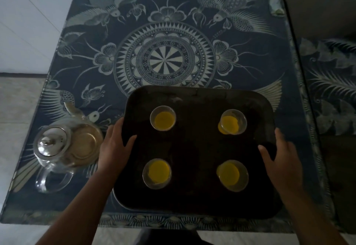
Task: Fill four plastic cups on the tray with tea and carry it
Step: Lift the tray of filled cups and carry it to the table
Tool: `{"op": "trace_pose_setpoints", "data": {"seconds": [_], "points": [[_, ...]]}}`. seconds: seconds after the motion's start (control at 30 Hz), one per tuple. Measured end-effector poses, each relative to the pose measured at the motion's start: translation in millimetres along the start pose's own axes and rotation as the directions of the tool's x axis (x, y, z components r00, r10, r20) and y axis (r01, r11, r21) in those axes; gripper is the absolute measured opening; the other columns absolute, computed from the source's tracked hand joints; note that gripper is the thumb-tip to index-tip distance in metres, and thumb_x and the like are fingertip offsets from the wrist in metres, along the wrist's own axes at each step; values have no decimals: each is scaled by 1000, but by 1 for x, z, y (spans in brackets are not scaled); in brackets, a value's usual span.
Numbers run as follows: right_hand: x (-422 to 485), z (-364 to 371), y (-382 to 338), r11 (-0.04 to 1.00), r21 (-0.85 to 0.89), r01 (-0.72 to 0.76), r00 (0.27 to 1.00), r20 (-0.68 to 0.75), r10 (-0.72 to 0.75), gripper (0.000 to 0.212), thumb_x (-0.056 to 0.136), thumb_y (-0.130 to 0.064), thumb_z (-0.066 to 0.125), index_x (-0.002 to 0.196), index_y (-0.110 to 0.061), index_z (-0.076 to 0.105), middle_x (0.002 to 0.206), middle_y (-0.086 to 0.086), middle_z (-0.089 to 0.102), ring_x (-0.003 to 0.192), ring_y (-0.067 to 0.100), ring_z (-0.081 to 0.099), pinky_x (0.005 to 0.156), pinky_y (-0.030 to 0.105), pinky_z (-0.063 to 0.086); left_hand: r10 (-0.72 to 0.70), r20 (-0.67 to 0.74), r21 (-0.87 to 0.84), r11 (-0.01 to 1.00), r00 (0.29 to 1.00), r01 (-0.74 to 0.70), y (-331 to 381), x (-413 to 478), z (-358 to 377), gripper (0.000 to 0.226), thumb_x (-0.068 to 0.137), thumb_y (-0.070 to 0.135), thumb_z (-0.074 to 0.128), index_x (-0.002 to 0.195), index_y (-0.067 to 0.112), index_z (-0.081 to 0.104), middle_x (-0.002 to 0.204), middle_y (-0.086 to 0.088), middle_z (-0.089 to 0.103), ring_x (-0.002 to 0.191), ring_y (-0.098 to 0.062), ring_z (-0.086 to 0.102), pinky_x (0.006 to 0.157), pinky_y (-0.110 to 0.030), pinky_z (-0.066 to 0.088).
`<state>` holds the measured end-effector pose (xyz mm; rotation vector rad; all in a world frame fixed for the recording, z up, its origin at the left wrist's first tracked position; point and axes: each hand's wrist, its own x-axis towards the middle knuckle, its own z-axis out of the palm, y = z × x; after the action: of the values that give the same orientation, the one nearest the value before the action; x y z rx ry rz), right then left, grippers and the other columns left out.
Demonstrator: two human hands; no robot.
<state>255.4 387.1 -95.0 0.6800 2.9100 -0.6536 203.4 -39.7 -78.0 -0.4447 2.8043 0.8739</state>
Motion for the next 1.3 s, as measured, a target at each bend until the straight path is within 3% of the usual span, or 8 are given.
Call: {"op": "trace_pose_setpoints", "data": {"seconds": [0.13, 0.33, 0.7, 0.9, 1.1, 1.2, 1.3], "points": [[2, 7, 5, 999, 6, 33, 997, -68, -33, 69, 98, -33, 61, 157, -11, 33, 130, 24, 52, 112, 43, 58, 74, 41, 46, 43, -57, 15, 999, 997, -42, -10, 1, 9, 61, 97, 18, 68, 153, 9, 44, 140, -19, 55, 125, -38, 58, 96, -51, 50], [2, 13, 5, 999, 0, 53, 988, -142, -52, 65, 97, -24, 65, 154, -7, 39, 120, 27, 55, 102, 45, 58, 73, 43, 47, 56, -111, 16, 998, 992, -54, -16, 3, 14, 56, 100, 11, 63, 154, 10, 47, 130, -20, 58, 113, -40, 61, 89, -41, 45], [7, 13, 7, 994, 28, 109, 978, -182, -102, 60, 98, -13, 63, 153, -4, 41, 106, 25, 57, 92, 43, 59, 69, 40, 44, 74, -118, 22, 997, 990, -72, -18, 5, 15, 57, 98, 5, 64, 153, 4, 47, 125, -24, 59, 108, -45, 63, 90, -52, 52], [12, 1, 5, 993, 39, 113, 979, -176, -105, 59, 99, -14, 61, 154, -7, 40, 103, 22, 56, 86, 39, 59, 69, 34, 39, 91, -143, 2, 996, 986, -91, -8, 4, 10, 55, 99, 4, 63, 152, 2, 47, 128, -26, 59, 111, -44, 62, 91, -50, 51], [16, -31, -9, 993, 40, 113, 982, -157, -105, 62, 99, -14, 62, 156, -11, 38, 110, 23, 56, 91, 37, 59, 73, 36, 42, 118, -156, -1, 993, 981, -120, 10, 8, -13, 56, 98, 4, 64, 152, 2, 48, 129, -26, 60, 114, -43, 62, 93, -45, 48], [17, -51, -23, 994, 52, 98, 987, -134, -90, 62, 100, -15, 60, 157, -14, 36, 121, 24, 56, 107, 40, 59, 86, 45, 49, 125, -170, -4, 992, 978, -128, 20, 8, -29, 56, 97, 3, 65, 151, 3, 50, 138, -24, 60, 125, -43, 59, 103, -49, 47], [17, -72, -39, 998, 34, 62, 993, -107, -58, 61, 101, -15, 58, 157, -16, 34, 130, 22, 55, 120, 38, 54, 96, 44, 46, 115, -176, -22, 992, 978, -121, 28, 8, -45, 55, 97, 4, 65, 151, 5, 51, 139, -23, 60, 125, -42, 60, 106, -51, 47]]}}
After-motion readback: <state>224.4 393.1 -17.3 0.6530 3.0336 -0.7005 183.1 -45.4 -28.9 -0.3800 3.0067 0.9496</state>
